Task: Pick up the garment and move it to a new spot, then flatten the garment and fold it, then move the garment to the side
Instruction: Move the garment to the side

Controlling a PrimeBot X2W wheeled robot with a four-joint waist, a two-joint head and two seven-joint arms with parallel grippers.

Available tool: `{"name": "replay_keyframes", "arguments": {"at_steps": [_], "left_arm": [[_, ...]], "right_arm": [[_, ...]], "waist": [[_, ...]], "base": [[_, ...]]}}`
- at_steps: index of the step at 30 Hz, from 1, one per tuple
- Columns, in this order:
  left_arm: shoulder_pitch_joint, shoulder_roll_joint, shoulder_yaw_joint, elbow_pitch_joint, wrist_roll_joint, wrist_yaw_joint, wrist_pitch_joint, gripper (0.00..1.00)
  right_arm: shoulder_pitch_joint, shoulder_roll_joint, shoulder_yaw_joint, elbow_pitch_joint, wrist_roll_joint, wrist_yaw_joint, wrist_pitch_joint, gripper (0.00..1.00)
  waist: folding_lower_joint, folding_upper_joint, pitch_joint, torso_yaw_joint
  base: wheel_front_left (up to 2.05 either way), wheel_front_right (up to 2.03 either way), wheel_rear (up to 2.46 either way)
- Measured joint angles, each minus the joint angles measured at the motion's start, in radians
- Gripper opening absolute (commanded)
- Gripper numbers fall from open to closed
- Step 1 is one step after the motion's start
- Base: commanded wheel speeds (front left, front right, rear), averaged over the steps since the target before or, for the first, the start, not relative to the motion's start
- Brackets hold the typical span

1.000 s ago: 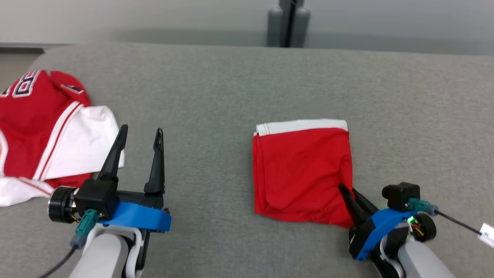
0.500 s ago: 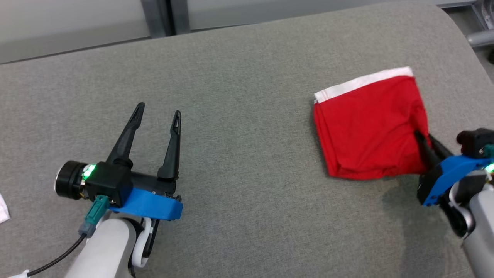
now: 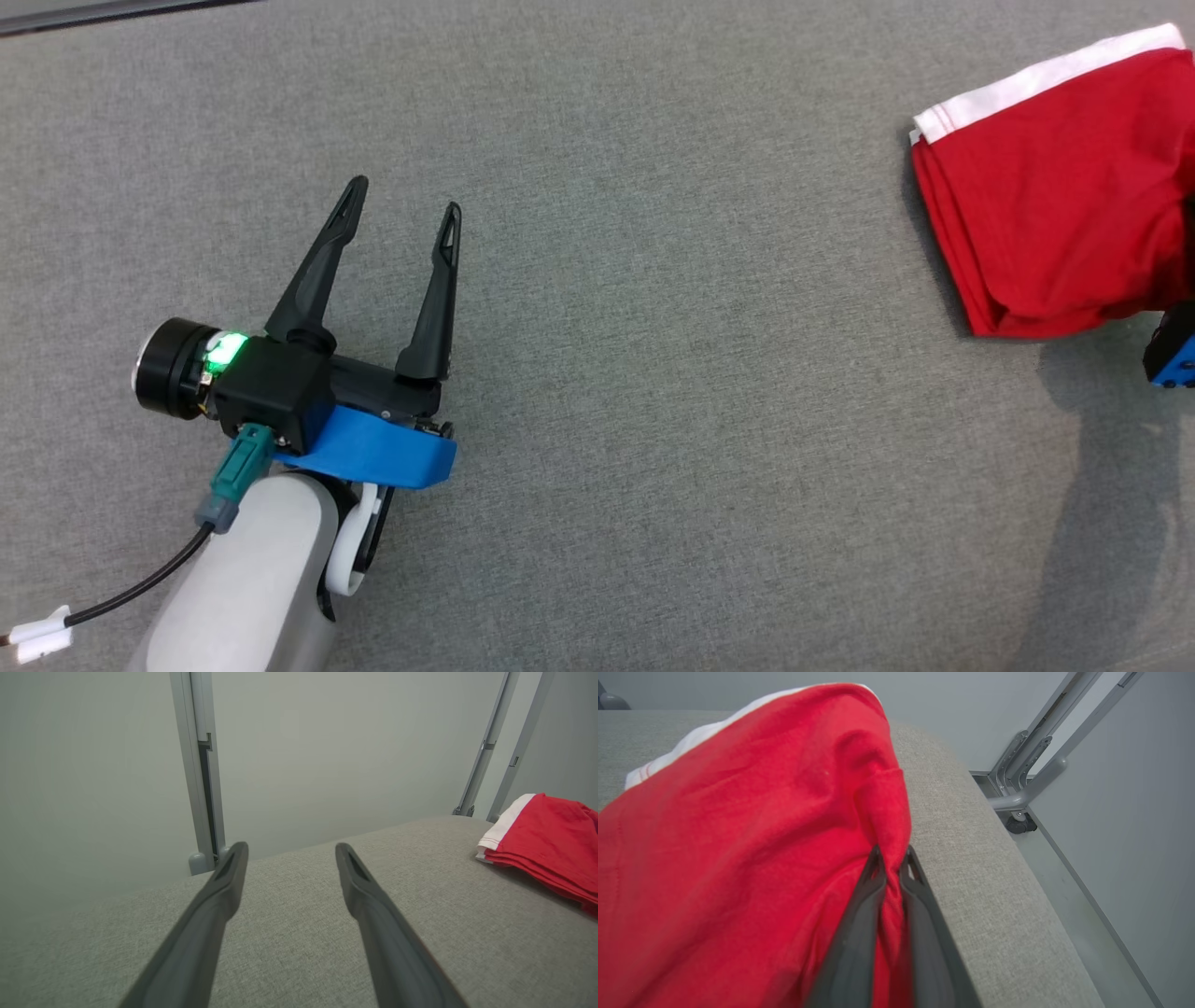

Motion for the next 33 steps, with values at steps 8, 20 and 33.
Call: {"name": "replay_keyframes", "arguments": {"at_steps": [8, 20, 33], "left_arm": [[-0.032, 0.0, -0.01, 0.008, 0.006, -0.005, -0.004, 1.0], [-0.01, -0.026, -0.035, 0.073, -0.019, -0.018, -0.021, 1.0], [0.201, -0.026, -0.002, 0.114, -0.077, 0.046, -0.035, 1.0]], "right_arm": [[-0.06, 0.0, -0.094, 0.06, -0.103, 0.0, -0.044, 0.0], [0.024, 0.098, -0.249, 0.095, -0.224, 0.0, -0.149, 1.0], [0.401, 0.297, -0.08, -0.281, -0.128, 0.0, -0.183, 1.0]], "waist": [[-0.0001, -0.0001, 0.043, 0.014], [-0.0003, -0.0003, -0.041, 0.037], [-0.0006, -0.0006, -0.281, 0.048]], "base": [[0.0, 0.0, 0.0], [0.0, 0.0, 0.0], [0.0, 0.0, 0.0]]}}
